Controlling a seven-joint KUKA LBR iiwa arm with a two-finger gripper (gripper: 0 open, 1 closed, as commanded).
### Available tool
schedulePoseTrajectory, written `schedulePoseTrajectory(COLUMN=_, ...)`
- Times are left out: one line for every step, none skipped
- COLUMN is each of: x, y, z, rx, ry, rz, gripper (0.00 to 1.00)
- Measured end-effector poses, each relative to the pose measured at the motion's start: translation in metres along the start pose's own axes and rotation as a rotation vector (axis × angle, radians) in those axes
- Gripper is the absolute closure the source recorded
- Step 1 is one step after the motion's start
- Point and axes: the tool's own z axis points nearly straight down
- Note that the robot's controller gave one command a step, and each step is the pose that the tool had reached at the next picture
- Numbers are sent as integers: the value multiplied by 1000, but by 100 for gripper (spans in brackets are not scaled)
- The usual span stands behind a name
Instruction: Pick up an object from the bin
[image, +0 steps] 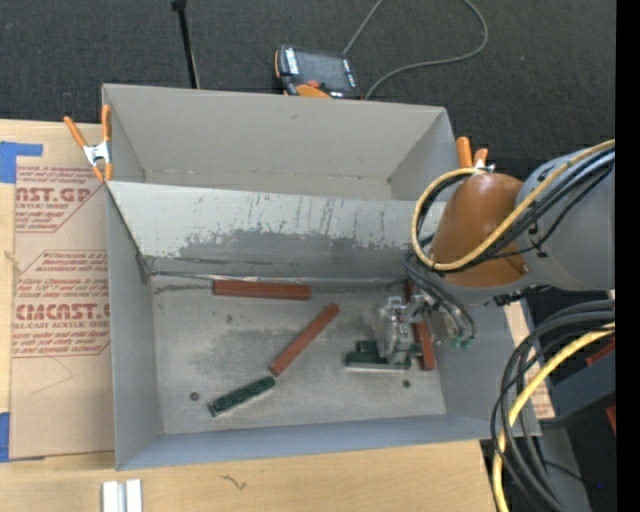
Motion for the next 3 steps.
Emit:
schedulePoseTrajectory(x=1, y=0, z=1, rx=0, ry=2, rz=0, gripper=0)
schedulePoseTrajectory(x=1, y=0, z=1, rx=0, ry=3, rz=0, gripper=100)
schedulePoseTrajectory(x=13, y=11, z=-152, rx=1, ry=-6, rz=-127, gripper=100)
